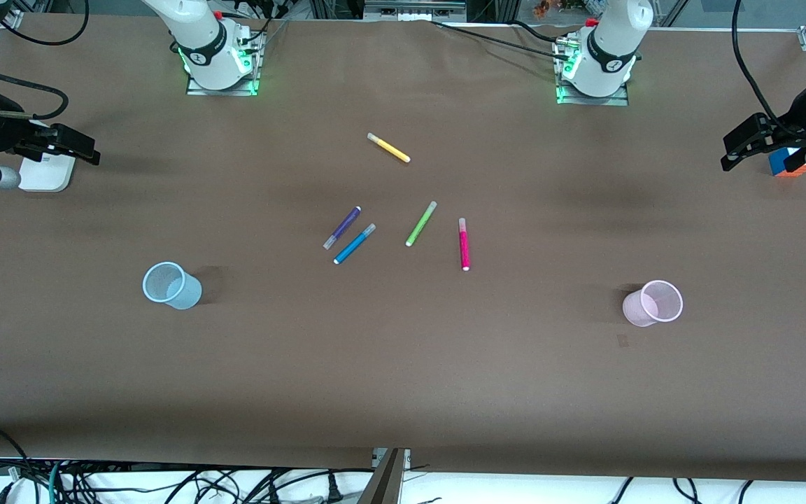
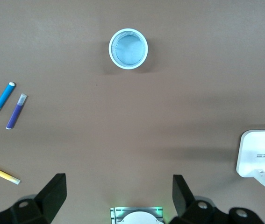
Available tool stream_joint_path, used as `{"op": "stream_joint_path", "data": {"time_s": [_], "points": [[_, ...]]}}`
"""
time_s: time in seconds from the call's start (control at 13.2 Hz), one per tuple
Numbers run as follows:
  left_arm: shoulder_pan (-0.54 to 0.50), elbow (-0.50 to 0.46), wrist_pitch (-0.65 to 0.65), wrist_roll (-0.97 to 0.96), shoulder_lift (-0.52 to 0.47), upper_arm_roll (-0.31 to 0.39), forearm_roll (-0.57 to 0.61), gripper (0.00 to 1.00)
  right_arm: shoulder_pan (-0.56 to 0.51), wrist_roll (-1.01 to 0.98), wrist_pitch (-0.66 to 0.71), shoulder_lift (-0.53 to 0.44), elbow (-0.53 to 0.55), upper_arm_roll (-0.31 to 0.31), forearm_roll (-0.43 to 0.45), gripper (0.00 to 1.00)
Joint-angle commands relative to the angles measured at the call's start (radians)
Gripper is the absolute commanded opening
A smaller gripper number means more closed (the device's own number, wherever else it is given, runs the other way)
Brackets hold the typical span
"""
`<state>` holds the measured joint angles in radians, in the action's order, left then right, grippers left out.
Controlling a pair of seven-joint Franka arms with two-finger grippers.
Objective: Place pink and blue markers in matching cups
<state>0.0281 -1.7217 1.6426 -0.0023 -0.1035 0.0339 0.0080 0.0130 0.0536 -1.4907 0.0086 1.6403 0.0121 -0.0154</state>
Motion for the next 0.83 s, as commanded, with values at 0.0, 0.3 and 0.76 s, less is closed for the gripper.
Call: {"op": "stream_joint_path", "data": {"time_s": [0.0, 0.3, 0.76], "points": [[-0.01, 0.033, -0.027, -0.005, 0.016, -0.008, 0.006, 1.0, -0.01, -0.009, 0.023, 0.011, -0.028, -0.017, 0.006, 1.0], [-0.01, 0.028, -0.027, -0.007, 0.016, -0.008, 0.006, 1.0, -0.014, -0.024, 0.029, 0.03, -0.04, -0.017, -0.001, 1.0], [-0.01, 0.024, -0.027, -0.007, 0.016, -0.009, 0.006, 1.0, -0.015, -0.109, 0.018, 0.076, -0.036, -0.014, 0.002, 1.0]]}}
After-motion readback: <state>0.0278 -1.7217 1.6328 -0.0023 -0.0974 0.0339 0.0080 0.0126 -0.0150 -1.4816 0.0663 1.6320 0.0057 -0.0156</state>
